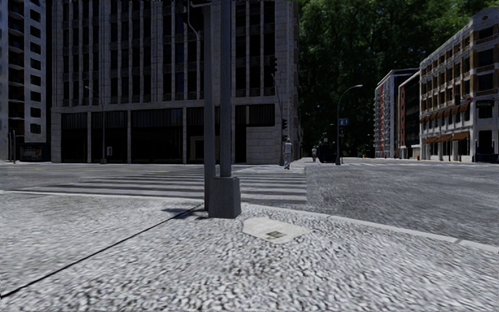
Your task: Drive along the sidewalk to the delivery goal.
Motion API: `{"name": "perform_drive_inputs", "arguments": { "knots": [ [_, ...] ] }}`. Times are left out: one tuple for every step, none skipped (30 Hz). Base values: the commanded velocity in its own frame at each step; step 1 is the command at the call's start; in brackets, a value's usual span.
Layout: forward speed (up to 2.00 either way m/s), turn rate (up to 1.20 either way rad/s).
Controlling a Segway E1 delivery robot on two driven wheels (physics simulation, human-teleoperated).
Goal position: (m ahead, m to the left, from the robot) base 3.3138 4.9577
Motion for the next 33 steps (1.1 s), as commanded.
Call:
{"name": "perform_drive_inputs", "arguments": {
  "knots": [
    [1.31,0.56],
    [1.31,0.57],
    [1.31,0.57],
    [1.31,0.57],
    [1.31,0.57],
    [1.31,0.57],
    [1.31,0.57],
    [1.31,0.57],
    [1.31,0.57],
    [1.31,0.57],
    [1.31,0.57],
    [1.32,0.57],
    [1.32,0.57],
    [1.32,0.57],
    [1.32,0.57],
    [1.32,0.57],
    [1.32,0.57],
    [1.33,0.57],
    [1.33,0.57],
    [1.33,0.57],
    [1.33,0.58],
    [1.33,0.58],
    [1.33,0.59],
    [1.33,0.6],
    [1.33,0.61],
    [1.33,0.61],
    [1.33,0.61],
    [1.33,0.61],
    [1.33,0.61],
    [1.33,0.61],
    [1.33,0.61],
    [1.33,0.61],
    [1.33,0.61]
  ]
}}
